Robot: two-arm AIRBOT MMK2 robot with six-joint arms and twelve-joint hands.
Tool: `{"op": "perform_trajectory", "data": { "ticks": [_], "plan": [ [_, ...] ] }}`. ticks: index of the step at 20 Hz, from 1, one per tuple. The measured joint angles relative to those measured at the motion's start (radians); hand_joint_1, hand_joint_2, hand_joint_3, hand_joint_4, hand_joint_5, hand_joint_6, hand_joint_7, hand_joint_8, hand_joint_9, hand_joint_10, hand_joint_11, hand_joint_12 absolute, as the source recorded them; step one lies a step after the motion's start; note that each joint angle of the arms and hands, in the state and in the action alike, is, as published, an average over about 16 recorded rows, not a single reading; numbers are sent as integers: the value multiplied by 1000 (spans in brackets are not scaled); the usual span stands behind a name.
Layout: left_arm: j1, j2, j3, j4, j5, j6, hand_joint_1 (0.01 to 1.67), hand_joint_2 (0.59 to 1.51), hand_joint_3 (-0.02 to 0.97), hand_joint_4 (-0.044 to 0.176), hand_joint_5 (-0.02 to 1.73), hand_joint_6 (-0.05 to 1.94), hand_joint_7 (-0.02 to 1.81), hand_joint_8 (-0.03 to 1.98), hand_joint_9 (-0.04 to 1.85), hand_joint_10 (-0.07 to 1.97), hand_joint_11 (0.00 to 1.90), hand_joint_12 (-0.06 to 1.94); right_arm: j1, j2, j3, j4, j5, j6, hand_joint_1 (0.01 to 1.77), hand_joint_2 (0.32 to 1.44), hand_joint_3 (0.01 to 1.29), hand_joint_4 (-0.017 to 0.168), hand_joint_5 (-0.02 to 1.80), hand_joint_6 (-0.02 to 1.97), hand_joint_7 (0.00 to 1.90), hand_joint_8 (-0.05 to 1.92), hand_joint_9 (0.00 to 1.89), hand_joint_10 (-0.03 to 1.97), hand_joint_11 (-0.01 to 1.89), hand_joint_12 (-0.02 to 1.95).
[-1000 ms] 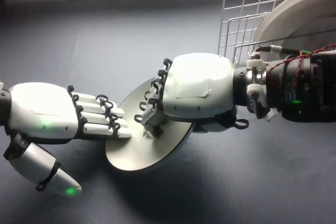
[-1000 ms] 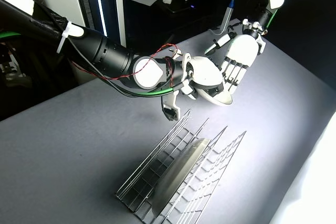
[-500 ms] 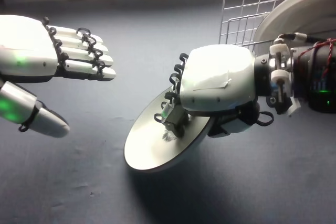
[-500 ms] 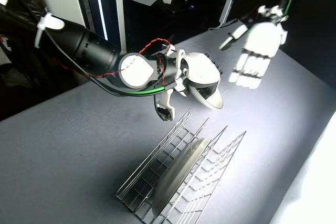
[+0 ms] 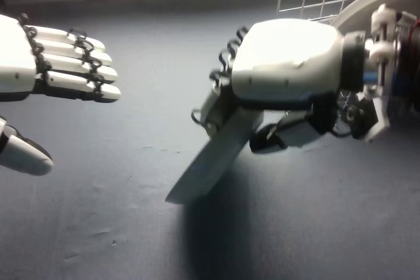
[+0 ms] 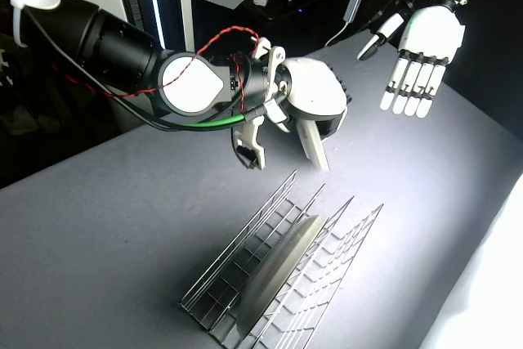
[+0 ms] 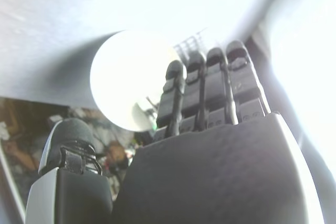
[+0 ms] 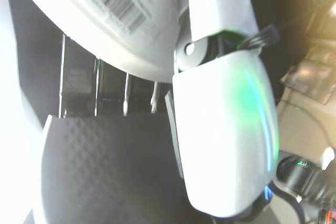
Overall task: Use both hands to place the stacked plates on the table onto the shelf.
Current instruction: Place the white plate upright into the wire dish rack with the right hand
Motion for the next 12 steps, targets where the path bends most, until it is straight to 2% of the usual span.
{"op": "perform_trajectory", "data": {
  "ticks": [5,12],
  "plan": [
    [-1,27,-13,13,-9,-16,13,1139,-5,6,140,2,91,16,34,8,20,13,39,29,-22,128,-4,0,1401,931,13,-4,987,801,1107,712,1132,884,1062,928],
    [-5,40,-24,21,-20,-32,13,1139,-5,5,152,2,111,15,54,8,30,13,86,64,-53,312,-15,0,1400,935,12,-6,996,777,1113,715,1120,905,1037,962]
  ]
}}
